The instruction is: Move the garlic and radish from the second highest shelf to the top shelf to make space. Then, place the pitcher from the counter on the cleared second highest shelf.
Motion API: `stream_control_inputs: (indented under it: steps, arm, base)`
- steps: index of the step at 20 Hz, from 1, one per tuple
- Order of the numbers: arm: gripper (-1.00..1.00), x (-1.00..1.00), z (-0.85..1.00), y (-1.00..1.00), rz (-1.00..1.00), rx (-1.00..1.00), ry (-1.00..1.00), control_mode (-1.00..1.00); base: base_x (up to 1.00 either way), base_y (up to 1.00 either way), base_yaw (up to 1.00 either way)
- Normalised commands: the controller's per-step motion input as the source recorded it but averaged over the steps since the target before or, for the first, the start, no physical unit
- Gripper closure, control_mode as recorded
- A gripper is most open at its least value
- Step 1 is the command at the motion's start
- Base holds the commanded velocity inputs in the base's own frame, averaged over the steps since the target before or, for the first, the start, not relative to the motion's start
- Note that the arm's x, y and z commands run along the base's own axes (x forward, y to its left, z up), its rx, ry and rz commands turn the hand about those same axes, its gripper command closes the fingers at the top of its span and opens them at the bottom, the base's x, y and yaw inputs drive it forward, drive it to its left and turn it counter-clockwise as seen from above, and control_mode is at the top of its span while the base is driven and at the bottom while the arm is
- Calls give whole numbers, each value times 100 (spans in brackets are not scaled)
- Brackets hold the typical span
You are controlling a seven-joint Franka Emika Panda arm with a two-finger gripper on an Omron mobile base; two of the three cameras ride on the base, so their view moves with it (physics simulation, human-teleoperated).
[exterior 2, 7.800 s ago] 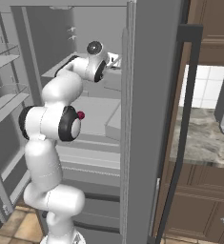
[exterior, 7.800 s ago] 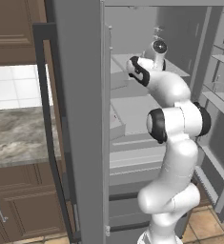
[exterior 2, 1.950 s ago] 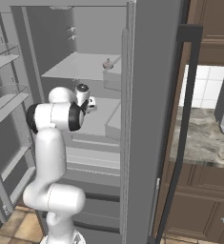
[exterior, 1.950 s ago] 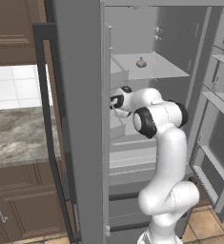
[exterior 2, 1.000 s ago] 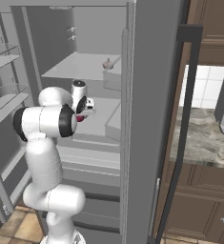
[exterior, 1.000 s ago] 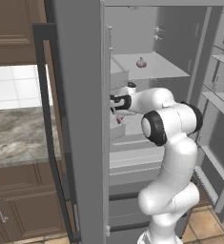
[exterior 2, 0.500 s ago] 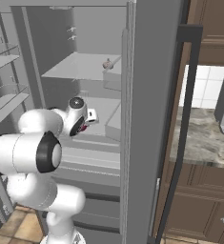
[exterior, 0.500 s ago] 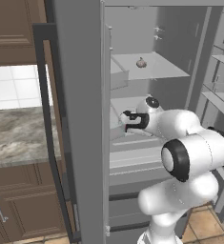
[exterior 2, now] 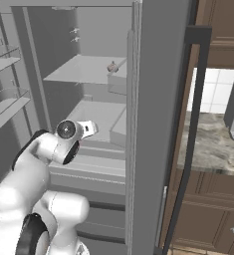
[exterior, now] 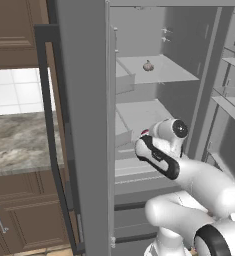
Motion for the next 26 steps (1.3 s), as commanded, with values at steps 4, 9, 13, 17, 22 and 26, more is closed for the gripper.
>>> stream_control_inputs:
  steps: [4,9,13,17,22,26]
  arm:
    - [100,-18,100,0,0,0,-10,-100]
    - [100,-17,100,0,0,0,-4,-100]
    - [100,-6,100,0,0,0,0,-100]
    - [100,1,100,0,0,0,-1,-100]
    - [100,33,76,0,0,1,-6,-100]
    - [100,61,31,0,0,11,-14,-100]
  base:
    - [0,0,0]
    - [0,0,0]
    - [0,0,0]
    - [0,0,0]
    - [0,0,0]
    - [0,0,0]
